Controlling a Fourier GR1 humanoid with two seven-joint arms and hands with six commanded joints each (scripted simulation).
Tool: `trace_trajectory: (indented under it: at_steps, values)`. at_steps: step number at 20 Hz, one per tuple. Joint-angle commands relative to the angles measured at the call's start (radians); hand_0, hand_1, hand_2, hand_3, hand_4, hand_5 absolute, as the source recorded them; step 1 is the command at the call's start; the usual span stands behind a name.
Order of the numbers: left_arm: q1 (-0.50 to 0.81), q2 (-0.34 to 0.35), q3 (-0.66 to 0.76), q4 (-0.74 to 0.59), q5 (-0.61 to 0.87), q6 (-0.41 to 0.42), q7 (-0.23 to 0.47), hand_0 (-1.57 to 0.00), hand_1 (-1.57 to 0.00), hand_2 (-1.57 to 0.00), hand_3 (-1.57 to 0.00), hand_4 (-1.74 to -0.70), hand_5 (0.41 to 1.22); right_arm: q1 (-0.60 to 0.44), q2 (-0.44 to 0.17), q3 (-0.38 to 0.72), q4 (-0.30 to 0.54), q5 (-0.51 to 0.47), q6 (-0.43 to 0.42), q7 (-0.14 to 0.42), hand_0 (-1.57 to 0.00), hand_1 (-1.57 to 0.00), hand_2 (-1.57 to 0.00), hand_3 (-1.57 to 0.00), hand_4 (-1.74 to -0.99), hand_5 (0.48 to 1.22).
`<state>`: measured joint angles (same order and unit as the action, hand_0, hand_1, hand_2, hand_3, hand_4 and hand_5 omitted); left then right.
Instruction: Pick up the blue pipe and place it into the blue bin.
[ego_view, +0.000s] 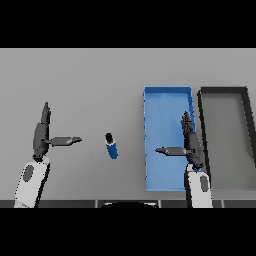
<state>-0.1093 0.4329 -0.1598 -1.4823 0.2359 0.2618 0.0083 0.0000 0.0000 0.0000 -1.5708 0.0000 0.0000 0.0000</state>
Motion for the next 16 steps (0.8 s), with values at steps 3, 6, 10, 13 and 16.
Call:
trace_trajectory:
  at_steps: [3, 6, 10, 13, 16]
  values:
    - [0.006, 0.004, 0.003, -0.003, 0.003, -0.003, -0.012, 0.00, 0.00, 0.00, 0.00, -1.01, 0.586, 0.005, 0.004, 0.005, -0.004, 0.003, -0.002, -0.003, 0.00, 0.00, 0.00, 0.00, -1.222, 0.603]
    - [0.012, 0.003, 0.004, -0.005, 0.005, -0.007, -0.024, 0.00, 0.00, 0.00, 0.00, -1.01, 0.586, 0.016, 0.011, 0.012, -0.015, 0.007, -0.005, -0.006, 0.00, 0.00, 0.00, 0.00, -1.222, 0.603]
    - [0.087, 0.160, -0.051, -0.028, -0.012, -0.239, -0.155, 0.00, 0.00, 0.00, 0.00, -1.01, 0.588, 0.095, -0.104, 0.086, -0.111, 0.116, 0.055, -0.084, 0.00, 0.00, 0.00, 0.00, -1.228, 0.599]
    - [0.089, 0.179, -0.061, -0.029, -0.011, -0.274, -0.158, 0.00, 0.00, 0.00, 0.00, -1.01, 0.587, 0.098, -0.114, 0.096, -0.129, 0.130, 0.056, -0.048, 0.00, 0.00, 0.00, 0.00, -1.230, 0.595]
    - [0.102, 0.192, -0.066, -0.039, 0.026, -0.341, -0.189, 0.00, 0.00, 0.00, 0.00, -1.02, 0.594, 0.098, -0.121, 0.102, -0.132, 0.141, 0.058, -0.034, 0.00, 0.00, 0.00, 0.00, -1.218, 0.589]
